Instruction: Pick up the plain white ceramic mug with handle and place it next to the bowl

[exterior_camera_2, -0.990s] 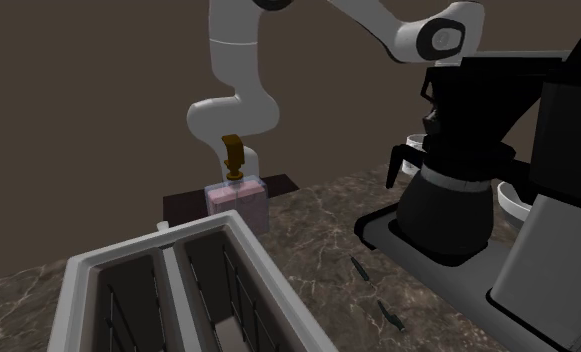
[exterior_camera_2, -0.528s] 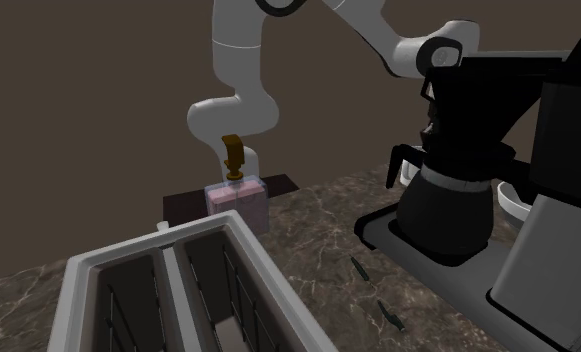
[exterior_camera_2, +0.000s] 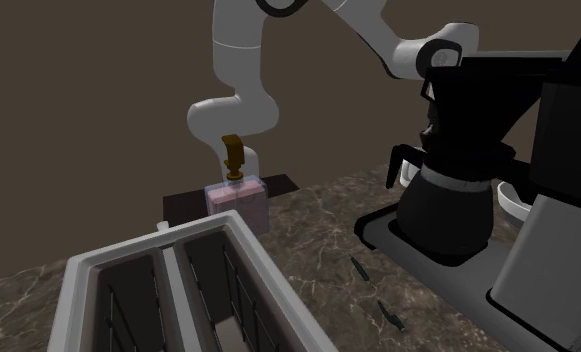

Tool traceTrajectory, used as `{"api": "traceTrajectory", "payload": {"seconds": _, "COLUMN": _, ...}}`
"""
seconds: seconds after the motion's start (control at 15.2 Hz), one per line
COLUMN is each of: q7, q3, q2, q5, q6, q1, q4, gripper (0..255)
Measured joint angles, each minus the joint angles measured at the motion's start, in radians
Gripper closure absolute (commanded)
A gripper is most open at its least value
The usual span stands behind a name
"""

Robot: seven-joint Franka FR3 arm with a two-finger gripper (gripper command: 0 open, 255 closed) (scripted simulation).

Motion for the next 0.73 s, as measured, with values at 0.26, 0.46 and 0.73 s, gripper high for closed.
{"api": "traceTrajectory", "payload": {"seconds": 0.26, "q7": 0.000, "q3": 0.000, "q2": 0.000, "q5": 0.000, "q6": 0.000, "q1": 0.000, "q4": 0.000, "gripper": 0}}
{"api": "traceTrajectory", "payload": {"seconds": 0.46, "q7": -0.005, "q3": 0.006, "q2": -0.007, "q5": 0.009, "q6": -0.013, "q1": -0.003, "q4": 0.010, "gripper": 0}}
{"api": "traceTrajectory", "payload": {"seconds": 0.73, "q7": -0.065, "q3": 0.050, "q2": -0.082, "q5": 0.094, "q6": -0.088, "q1": -0.052, "q4": 0.052, "gripper": 0}}
